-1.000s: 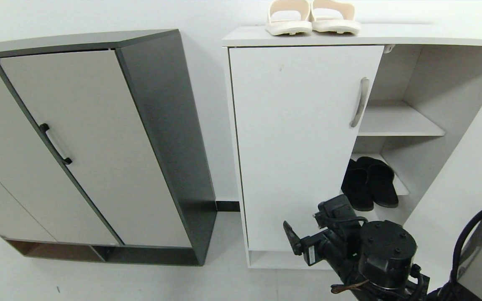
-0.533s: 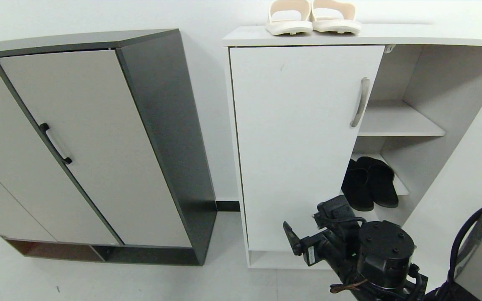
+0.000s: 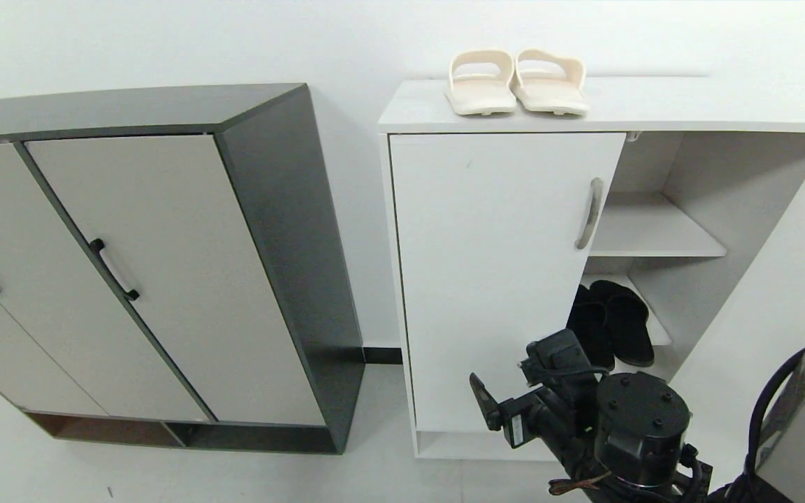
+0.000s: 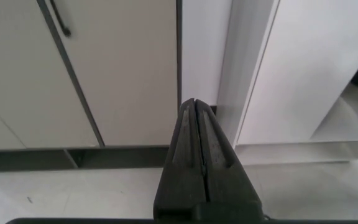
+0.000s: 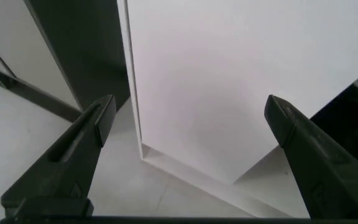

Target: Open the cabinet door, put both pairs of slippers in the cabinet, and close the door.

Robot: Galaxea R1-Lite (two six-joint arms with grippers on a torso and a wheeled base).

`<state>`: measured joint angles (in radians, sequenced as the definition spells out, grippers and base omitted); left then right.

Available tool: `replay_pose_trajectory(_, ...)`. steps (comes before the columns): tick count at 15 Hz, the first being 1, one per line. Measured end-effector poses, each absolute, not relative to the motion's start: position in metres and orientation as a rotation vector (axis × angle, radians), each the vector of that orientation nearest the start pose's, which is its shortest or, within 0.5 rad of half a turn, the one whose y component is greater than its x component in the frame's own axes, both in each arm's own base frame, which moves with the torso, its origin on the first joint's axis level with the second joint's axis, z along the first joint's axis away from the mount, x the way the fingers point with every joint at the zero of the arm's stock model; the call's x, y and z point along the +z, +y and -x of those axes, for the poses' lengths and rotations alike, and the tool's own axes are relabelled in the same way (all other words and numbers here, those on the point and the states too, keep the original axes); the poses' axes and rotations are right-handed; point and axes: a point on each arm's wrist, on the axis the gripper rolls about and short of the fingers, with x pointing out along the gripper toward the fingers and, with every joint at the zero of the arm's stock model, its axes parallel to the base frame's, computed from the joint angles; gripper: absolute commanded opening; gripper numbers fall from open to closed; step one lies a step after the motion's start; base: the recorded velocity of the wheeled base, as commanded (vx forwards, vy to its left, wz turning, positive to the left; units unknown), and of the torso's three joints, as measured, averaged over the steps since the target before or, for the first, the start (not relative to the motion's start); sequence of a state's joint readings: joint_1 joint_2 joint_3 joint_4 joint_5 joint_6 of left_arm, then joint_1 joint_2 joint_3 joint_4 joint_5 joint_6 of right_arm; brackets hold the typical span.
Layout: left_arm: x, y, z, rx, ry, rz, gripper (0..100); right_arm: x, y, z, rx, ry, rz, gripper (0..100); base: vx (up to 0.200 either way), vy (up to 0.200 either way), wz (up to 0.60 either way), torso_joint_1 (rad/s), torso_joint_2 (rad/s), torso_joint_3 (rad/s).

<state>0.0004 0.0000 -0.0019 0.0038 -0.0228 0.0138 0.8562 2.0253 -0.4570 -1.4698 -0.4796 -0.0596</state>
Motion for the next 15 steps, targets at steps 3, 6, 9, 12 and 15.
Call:
replay_pose_trajectory(3, 0.0755, -0.0005, 0.0229, -0.021, 0.002, -0.014, 0, 0.0850, 0.2253, -0.2090, 0.379, 0.068, 0.121, 100, 0.000, 0.000, 0.00, 0.121, -0.46, -0.333)
replay_pose_trajectory(6, 0.0755, -0.0005, 0.0229, -0.021, 0.003, -0.013, 0, 0.0856, 0.2255, -0.2088, 0.380, 0.063, 0.117, 100, 0.000, 0.000, 0.00, 0.137, -0.47, -0.323)
replay_pose_trajectory(9, 0.0755, -0.0005, 0.0229, -0.020, 0.002, -0.014, 0, 0.0856, 0.2257, -0.2086, 0.381, 0.063, 0.117, 100, 0.000, 0.000, 0.00, 0.172, -0.48, -0.315)
replay_pose_trajectory(12, 0.0755, -0.0005, 0.0229, -0.021, 0.003, -0.014, 0, 0.0855, 0.2258, -0.2086, 0.382, 0.063, 0.117, 100, 0.000, 0.000, 0.00, 0.180, -0.49, -0.312)
replay_pose_trajectory(15, 0.0755, -0.0005, 0.0229, -0.021, 0.003, -0.014, 0, 0.0855, 0.2258, -0.2086, 0.382, 0.063, 0.117, 100, 0.000, 0.000, 0.00, 0.204, -0.51, -0.313)
